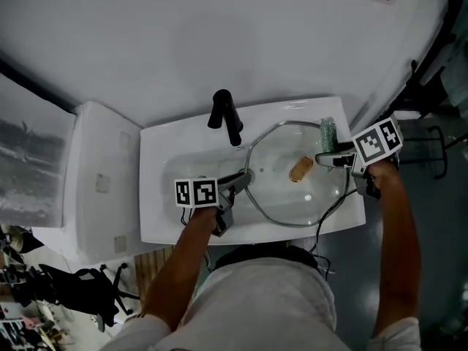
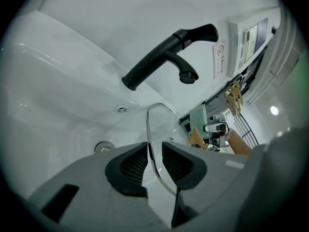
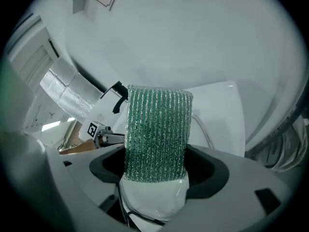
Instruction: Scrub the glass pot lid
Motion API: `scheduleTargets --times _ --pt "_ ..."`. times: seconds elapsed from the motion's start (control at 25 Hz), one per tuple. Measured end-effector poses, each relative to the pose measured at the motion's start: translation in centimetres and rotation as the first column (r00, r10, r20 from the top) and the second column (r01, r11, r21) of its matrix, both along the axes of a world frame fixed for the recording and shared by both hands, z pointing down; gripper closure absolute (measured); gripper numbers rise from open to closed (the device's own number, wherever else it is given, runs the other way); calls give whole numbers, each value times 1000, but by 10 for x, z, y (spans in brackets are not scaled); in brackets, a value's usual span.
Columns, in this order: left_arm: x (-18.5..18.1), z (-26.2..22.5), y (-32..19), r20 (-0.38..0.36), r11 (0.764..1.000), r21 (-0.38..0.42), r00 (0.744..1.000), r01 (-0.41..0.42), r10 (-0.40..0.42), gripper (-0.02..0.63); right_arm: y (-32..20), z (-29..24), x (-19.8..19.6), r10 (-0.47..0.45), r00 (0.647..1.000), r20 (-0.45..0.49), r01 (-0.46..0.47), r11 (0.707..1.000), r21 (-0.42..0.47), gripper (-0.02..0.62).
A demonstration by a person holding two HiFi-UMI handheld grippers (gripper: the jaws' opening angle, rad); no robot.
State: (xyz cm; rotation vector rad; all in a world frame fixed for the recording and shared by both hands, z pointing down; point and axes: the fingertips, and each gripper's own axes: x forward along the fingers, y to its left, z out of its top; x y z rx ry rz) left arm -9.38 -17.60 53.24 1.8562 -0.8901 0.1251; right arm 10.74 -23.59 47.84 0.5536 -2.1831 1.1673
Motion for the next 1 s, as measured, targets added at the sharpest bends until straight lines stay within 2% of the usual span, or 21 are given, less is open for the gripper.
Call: scheduleTargets --times 0.16,0.28,0.44,0.6,0.72,0.84,1.0 --pt "0 0 0 0 1000 1 1000 2 -2 503 7 -10 -4 -29 999 -33 31 997 64 247" --pt "0 1 0 2 1000 1 1000 3 -3 503 18 -20 -8 -82 985 -152 108 980 167 247" --pt "-1 1 -1 3 1000 4 1000 4 -4 505 38 -37 -26 -148 930 -335 257 916 308 247" --pt "-1 1 0 3 1000 6 1000 1 -1 505 60 -48 -49 -177 877 -447 366 848 383 247" --pt "-1 1 0 5 1000 6 1000 0 -1 505 75 -48 -65 -178 837 -517 429 801 418 247" --pt "-1 0 0 7 1000 11 1000 0 0 505 90 -40 -78 -180 778 -602 507 745 434 247" --pt "-1 0 0 7 1000 8 1000 3 -3 505 112 -21 -91 -173 707 -686 580 697 421 247"
